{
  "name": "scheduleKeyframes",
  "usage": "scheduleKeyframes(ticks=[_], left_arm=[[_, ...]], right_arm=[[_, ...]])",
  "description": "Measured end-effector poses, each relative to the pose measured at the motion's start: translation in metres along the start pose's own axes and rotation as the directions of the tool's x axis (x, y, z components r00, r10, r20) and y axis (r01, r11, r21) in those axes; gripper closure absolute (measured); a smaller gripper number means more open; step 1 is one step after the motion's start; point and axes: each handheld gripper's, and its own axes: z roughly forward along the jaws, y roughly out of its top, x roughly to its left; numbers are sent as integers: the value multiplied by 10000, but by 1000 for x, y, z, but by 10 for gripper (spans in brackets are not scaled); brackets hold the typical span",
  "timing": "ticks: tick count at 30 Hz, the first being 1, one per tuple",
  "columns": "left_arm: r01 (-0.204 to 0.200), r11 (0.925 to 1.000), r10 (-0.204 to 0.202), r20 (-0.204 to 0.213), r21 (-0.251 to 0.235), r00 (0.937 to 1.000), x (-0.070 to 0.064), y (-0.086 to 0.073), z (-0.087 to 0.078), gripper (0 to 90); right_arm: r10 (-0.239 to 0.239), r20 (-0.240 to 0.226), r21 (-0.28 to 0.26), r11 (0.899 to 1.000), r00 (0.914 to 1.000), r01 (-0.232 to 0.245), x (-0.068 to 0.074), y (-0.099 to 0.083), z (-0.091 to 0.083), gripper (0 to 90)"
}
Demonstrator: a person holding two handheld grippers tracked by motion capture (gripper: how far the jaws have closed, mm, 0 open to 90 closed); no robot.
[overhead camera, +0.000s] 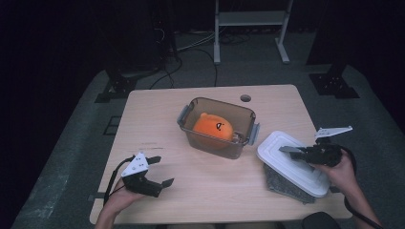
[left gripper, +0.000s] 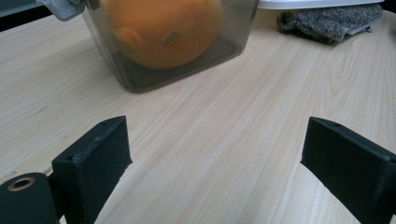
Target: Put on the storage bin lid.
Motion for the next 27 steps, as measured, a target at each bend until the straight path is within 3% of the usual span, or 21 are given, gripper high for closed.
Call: scheduleKeyframes(ticks=[27], left_arm=[[-19, 10000, 19, -9, -2, 10000, 1, 0, -1, 71]], right_arm=[[-809, 184, -306, 9962, 9966, 814, 22, 33, -35, 660]])
